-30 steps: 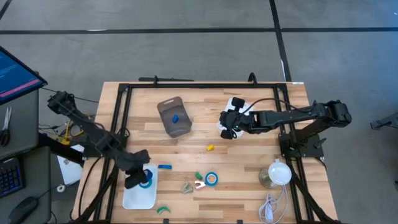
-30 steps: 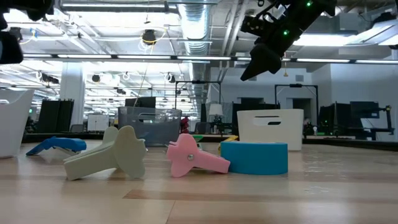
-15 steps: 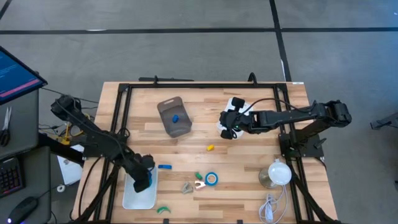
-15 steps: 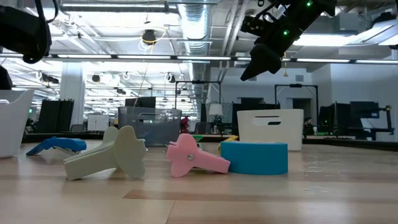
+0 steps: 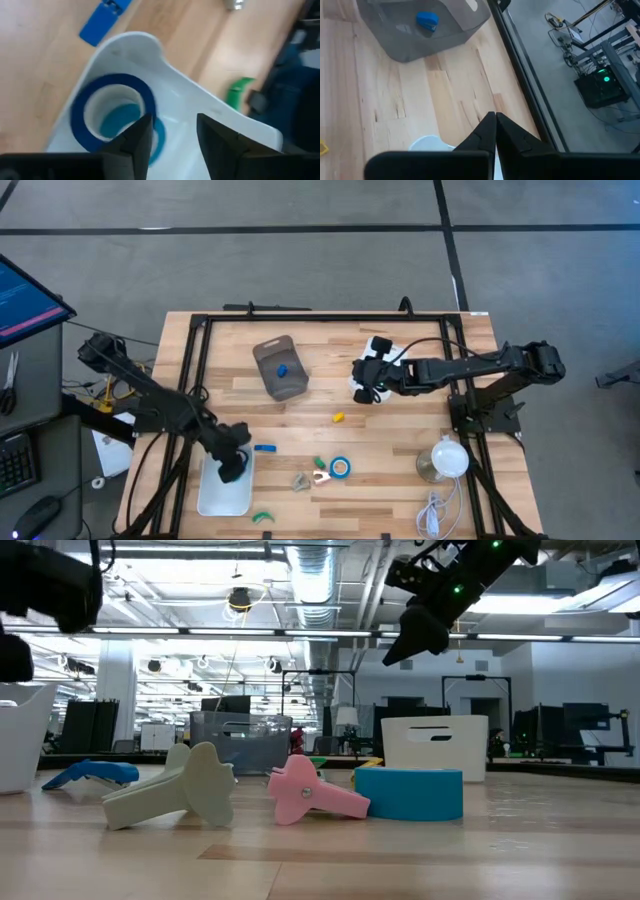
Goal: Pick and place Stapler, Stapler remover, tape
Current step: Put the blue stapler into the black bin
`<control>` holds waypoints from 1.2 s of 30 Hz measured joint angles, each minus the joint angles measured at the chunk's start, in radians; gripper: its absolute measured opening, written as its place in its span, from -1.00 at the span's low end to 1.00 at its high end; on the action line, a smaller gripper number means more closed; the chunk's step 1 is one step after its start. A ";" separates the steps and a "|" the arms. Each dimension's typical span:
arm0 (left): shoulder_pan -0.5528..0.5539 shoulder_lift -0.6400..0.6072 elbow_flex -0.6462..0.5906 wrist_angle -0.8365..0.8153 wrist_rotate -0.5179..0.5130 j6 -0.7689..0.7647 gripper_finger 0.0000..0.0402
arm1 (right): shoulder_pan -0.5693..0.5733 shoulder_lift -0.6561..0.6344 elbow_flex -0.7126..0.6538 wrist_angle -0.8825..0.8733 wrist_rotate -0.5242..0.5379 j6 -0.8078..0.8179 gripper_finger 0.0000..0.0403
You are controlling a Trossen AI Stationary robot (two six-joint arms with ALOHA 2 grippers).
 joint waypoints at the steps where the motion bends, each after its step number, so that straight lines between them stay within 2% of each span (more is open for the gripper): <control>1: 0.004 -0.019 0.000 0.000 0.008 -0.001 -0.28 | 0.000 0.000 0.000 0.003 0.000 0.000 -1.00; 5: 0.015 -0.104 0.000 0.005 0.011 -0.001 -0.31 | 0.000 0.000 0.000 0.005 -0.005 0.001 -1.00; 8: 0.015 -0.167 0.000 0.008 -0.018 -0.001 -0.35 | 0.000 0.000 0.000 0.025 -0.054 0.001 -1.00; 11: 0.015 -0.216 0.000 0.015 -0.120 0.035 -0.40 | 0.001 0.000 0.000 0.061 -0.107 0.001 -1.00; 15: 0.016 -0.232 0.000 0.023 -0.301 0.249 -0.50 | 0.001 0.000 0.000 0.086 -0.115 0.001 -1.00; 17: 0.032 -0.227 0.000 0.029 -0.346 0.333 -0.56 | -0.001 0.000 0.000 0.088 -0.115 0.001 -1.00; 22: 0.116 -0.156 0.014 0.098 -0.333 0.530 -0.70 | -0.011 0.000 0.000 0.086 -0.112 0.001 -1.00; 29: 0.215 0.039 0.189 0.094 -0.258 0.926 -0.81 | -0.024 0.000 0.000 0.080 -0.104 0.001 -1.00; 32: 0.229 0.108 0.274 -0.017 -0.258 1.045 -0.80 | -0.029 0.000 0.000 0.061 -0.103 0.001 -1.00; 36: 0.232 0.196 0.351 -0.225 -0.338 1.094 -0.77 | -0.032 0.000 0.000 0.024 -0.103 0.002 -1.00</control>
